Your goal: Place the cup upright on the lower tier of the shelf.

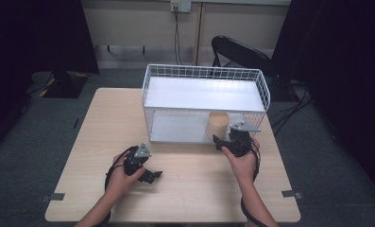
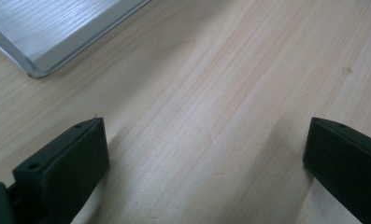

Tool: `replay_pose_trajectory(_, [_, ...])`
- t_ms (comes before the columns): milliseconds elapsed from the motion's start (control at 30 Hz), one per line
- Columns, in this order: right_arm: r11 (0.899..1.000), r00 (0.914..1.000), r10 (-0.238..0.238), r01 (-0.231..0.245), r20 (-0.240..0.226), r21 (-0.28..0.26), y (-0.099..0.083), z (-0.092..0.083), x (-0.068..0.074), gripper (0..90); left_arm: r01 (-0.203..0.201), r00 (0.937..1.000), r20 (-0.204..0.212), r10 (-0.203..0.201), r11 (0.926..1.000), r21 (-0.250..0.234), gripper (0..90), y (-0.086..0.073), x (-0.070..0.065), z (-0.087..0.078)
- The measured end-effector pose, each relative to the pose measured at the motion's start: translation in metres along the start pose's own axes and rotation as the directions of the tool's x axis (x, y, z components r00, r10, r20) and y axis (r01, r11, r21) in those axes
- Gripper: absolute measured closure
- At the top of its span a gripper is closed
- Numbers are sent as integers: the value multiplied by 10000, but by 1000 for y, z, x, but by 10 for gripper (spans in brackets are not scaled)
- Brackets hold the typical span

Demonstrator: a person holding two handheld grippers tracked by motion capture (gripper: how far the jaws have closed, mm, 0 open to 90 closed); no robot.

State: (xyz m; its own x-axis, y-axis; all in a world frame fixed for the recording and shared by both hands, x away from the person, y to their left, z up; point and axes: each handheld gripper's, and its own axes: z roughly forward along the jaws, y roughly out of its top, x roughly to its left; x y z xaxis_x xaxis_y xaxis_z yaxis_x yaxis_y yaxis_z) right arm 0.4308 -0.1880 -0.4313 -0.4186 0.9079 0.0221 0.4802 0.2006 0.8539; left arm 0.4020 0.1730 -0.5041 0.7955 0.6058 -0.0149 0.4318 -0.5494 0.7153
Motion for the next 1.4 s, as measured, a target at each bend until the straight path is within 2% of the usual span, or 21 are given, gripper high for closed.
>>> replay_pose_trajectory(367, [9977, 9966, -495, 525, -655, 440, -16, -14, -5, 203, -2, 10000, -7, 2, 10000, -1, 0, 0, 0, 0])
replay_pose_trajectory(800, [9944, 9925, -723, 794, -991, 696, -38, -24, -10, 194, -4, 10000, -8, 4, 10000, -2, 0, 0, 0, 0])
replay_pose_trajectory(1100, [9921, 9906, -695, 810, -1179, 959, -55, -27, -12, 184, -4, 10000, -7, 4, 10000, -1, 0, 0, 0, 0])
replay_pose_trajectory(1400, [9869, 9863, -823, 1006, -1428, 1260, -71, -25, -7, 181, -8, 10000, -8, 8, 10000, 0, 0, 0, 0, 0])
